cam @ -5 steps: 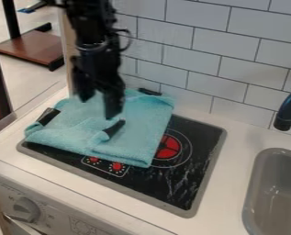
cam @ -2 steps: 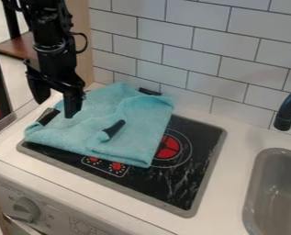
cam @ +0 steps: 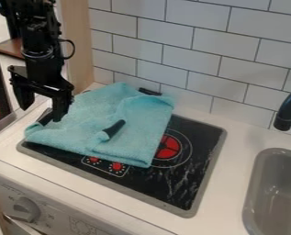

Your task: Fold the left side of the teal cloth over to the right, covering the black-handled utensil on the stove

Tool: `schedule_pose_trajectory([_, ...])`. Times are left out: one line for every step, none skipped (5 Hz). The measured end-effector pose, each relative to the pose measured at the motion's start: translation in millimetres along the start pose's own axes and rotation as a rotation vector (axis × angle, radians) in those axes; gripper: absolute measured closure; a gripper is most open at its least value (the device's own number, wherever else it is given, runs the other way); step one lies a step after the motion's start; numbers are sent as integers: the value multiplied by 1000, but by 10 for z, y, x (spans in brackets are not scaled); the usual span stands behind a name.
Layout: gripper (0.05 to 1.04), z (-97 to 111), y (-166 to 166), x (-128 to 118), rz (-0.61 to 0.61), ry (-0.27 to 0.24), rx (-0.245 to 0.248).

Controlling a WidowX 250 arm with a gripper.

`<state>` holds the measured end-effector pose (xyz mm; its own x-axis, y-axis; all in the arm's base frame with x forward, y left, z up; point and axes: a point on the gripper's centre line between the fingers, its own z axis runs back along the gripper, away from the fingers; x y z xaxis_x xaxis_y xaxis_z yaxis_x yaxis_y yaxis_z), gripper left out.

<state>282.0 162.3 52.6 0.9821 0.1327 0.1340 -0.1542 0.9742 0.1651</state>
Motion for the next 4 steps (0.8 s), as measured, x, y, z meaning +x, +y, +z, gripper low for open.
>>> schedule_pose_trajectory([84,-84,54,-14,16,29,34])
schedule_pose_trajectory([84,-159,89,-39,35,54,69])
schedule_pose_trajectory([84,-255,59,-48,30,70,60])
schedule_pose_trajectory([143,-257,4,-3,14,44,34])
